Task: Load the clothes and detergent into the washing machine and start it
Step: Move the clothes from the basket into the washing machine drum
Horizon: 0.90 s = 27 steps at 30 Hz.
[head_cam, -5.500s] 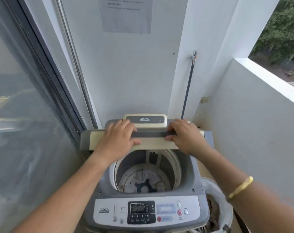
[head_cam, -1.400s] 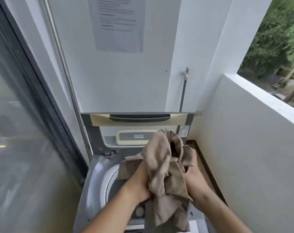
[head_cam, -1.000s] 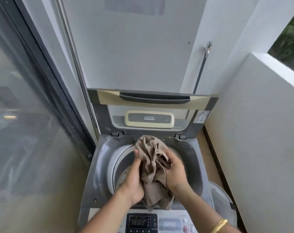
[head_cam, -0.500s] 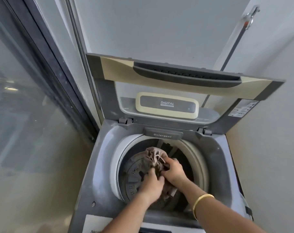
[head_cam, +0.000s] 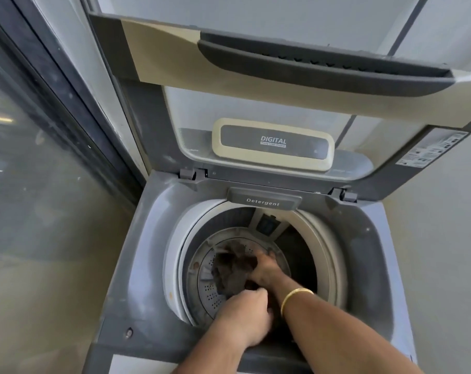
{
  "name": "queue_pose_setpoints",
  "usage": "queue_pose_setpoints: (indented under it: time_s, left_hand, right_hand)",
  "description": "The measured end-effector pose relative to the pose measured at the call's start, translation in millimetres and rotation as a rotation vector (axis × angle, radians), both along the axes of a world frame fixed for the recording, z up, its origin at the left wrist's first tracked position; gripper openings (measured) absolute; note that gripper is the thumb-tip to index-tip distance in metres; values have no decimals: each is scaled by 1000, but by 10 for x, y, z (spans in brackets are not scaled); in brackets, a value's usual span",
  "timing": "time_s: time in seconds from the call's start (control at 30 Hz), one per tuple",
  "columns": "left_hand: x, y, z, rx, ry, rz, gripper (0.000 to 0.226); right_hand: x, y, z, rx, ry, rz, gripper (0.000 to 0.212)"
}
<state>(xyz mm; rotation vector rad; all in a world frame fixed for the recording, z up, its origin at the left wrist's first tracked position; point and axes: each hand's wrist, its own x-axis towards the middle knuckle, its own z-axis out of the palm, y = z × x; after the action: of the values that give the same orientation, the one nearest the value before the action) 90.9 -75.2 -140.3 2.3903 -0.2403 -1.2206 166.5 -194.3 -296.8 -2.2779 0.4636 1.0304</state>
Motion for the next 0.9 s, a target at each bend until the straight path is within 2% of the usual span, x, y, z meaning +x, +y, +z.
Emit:
queue_pose_setpoints:
  time_s: [0.13,0.23,0.3,0.37,0.5,0.63,0.8,0.9]
  left_hand:
    - [-9,8,-23,-11,21,43,25]
    - [-5,42,-50,-50,23,99,23]
    - [-1,67,-69,-80,18,126,22]
    - [-9,53,-106,-103,9,128,16]
    - [-17,-32,-104,-154,-71,94,12]
    - [-98,-567,263,-366,-321,206,12]
    - [-274,-1735,895,-550,-780,77,13]
    - [-345,-2450,934,-568,-784,-7,23]
  right_hand:
    - [20,-51,295,-7,-54,-31,95]
    - [0,-97,748,90,-109,-73,88]
    - [-95,-184,1156,223,-153,-172,72]
    - [-291,-388,1564,302,-278,-215,51]
    - [-856,-1001,2338,307,-553,-291,22]
    - [-1386,-1810,2702,180,-806,-495,17]
    - [-1674,-2642,2537,49,-826,-677,21]
    - [-1737,-3038,2352,68,-818,-708,23]
